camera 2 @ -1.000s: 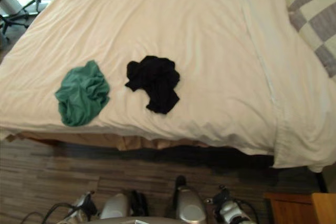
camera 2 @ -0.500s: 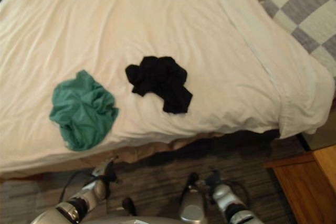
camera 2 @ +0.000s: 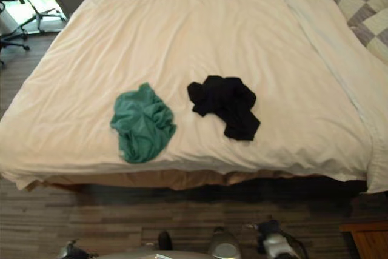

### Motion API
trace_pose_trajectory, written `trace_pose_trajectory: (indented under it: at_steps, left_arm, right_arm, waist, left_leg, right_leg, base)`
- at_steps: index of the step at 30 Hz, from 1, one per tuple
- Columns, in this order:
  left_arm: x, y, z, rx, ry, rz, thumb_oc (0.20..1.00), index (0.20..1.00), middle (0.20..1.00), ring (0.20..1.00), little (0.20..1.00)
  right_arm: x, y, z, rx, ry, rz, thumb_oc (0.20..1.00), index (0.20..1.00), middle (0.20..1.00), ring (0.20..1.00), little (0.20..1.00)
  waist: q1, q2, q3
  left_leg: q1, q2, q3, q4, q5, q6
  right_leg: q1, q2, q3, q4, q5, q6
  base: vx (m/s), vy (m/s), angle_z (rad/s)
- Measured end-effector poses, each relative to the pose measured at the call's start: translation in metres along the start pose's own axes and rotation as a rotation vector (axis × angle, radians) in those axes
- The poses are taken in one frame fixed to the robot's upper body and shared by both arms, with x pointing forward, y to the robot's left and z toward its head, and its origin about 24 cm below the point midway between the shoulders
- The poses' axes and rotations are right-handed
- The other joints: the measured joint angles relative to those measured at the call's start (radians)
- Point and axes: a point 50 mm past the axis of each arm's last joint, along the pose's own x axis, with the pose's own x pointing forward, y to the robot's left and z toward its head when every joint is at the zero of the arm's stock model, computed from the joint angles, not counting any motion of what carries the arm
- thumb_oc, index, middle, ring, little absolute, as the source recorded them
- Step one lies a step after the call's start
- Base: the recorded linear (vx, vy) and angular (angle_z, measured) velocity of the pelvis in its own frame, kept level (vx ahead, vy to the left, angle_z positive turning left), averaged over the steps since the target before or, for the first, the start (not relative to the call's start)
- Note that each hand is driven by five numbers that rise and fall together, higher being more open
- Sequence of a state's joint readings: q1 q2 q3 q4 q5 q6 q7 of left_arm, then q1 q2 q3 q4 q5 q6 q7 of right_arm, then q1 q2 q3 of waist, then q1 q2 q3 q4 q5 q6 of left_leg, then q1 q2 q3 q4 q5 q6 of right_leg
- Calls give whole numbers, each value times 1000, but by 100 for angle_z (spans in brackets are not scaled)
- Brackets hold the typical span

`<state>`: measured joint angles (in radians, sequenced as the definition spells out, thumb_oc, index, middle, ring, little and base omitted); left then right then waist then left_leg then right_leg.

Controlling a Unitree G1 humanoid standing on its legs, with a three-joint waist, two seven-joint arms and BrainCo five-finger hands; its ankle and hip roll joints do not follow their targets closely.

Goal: Tidy up the quilt and then pick up the clothes from the bed and put them into the laundry hamper.

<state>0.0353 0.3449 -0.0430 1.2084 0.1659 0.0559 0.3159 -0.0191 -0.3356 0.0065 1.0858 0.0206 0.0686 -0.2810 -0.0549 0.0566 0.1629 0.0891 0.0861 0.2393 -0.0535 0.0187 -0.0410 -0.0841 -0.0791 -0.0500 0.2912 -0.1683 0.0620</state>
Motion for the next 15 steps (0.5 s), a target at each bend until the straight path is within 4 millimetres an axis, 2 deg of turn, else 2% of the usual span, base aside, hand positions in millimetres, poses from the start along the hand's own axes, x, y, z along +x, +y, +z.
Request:
trace_pose_trajectory:
  at_steps: [1, 2, 4, 5, 6, 7, 9, 10, 11, 14, 15]
  left_arm:
    - [2, 9, 3, -12, -18, 38, 1000, 1000, 1000, 1000, 1000]
    - [-1, 35, 21, 41, -168, 148, 1000, 1000, 1000, 1000, 1000]
    - [-8, 63, 41, 160, -346, 278, 1000, 1000, 1000, 1000, 1000]
    - [-19, 96, 68, 200, -495, 406, 1000, 1000, 1000, 1000, 1000]
    - [-39, 133, 95, 233, -657, 554, 1000, 1000, 1000, 1000, 1000]
    - [-45, 150, 102, 230, -693, 626, 1000, 1000, 1000, 1000, 1000]
    - [-68, 179, 131, 162, -827, 762, 1000, 1000, 1000, 1000, 1000]
    - [-75, 184, 135, 128, -856, 799, 1000, 1000, 1000, 1000, 1000]
    - [-87, 189, 150, 64, -928, 849, 1000, 1000, 1000, 1000, 1000]
    - [-95, 181, 167, 0, -1006, 830, 1000, 1000, 1000, 1000, 1000]
    - [-95, 170, 174, -56, -1020, 790, 1000, 1000, 1000, 1000, 1000]
  right_arm:
    - [1, -10, 1, 22, -8, -39, 1000, 1000, 1000, 1000, 1000]
    - [-7, -36, 17, 108, -146, -135, 1000, 1000, 1000, 1000, 1000]
    - [-17, -59, 35, 37, -310, -245, 1000, 1000, 1000, 1000, 1000]
    - [-29, -88, 55, -69, -442, -363, 1000, 1000, 1000, 1000, 1000]
    - [-49, -121, 78, -176, -606, -504, 1000, 1000, 1000, 1000, 1000]
    - [-54, -132, 88, -214, -656, -561, 1000, 1000, 1000, 1000, 1000]
    - [-65, -147, 111, -307, -751, -661, 1000, 1000, 1000, 1000, 1000]
    - [-70, -148, 117, -343, -789, -684, 1000, 1000, 1000, 1000, 1000]
    - [-73, -147, 129, -384, -837, -725, 1000, 1000, 1000, 1000, 1000]
    - [-78, -140, 149, -396, -907, -741, 1000, 1000, 1000, 1000, 1000]
    - [-79, -135, 157, -406, -929, -740, 1000, 1000, 1000, 1000, 1000]
  waist:
    - [-4, -1, -6]
    - [-18, 0, -11]
    - [-23, 2, -12]
    - [-28, 7, -16]
    - [-28, 13, -22]
    - [-31, 12, -24]
    - [-43, 13, -35]
    - [-46, 13, -34]
    - [-48, 13, -35]
    - [-50, 20, -37]
    - [-50, 23, -37]
  left_leg:
    - [2, 0, 1, 0, 0, 0]
    - [4, 0, 7, -5, 0, 0]
    - [4, 0, 9, -8, 2, 2]
    - [9, -2, 15, -12, 3, 3]
    - [13, -6, 20, -15, 4, 5]
    - [18, -5, 23, -17, 4, 5]
    - [23, -4, 20, -19, 4, 5]
    - [22, -4, 20, -19, 4, 5]
    - [22, -4, 20, -18, 4, 5]
    - [11, -5, 22, -18, 4, 6]
    - [6, -5, 22, -18, 5, 7]
  right_leg:
    - [1, 0, 1, -1, 0, 0]
    - [-1, 0, 2, -4, -3, 5]
    - [0, 0, 1, -6, -2, 8]
    - [0, -2, 5, -7, -1, 11]
    - [1, -5, 4, -5, 1, 14]
    - [4, -6, 7, -6, 1, 15]
    - [19, -7, -1, -18, 4, 18]
    - [16, -7, -1, -16, 4, 18]
    - [15, -7, -1, -17, 4, 18]
    - [0, -7, 1, -16, 6, 19]
    - [-3, -7, 1, -18, 10, 14]
  base:
    - [70, 47, -6]
    - [31, 27, -4]
    - [0, 32, -7]
    - [-3, 34, -13]
    - [4, 13, -13]
    - [36, 14, -8]
    - [18, -10, 2]
    - [-18, -20, 4]
    - [0, 0, 0]
    - [-2, -3, -1]
    - [0, 0, 0]
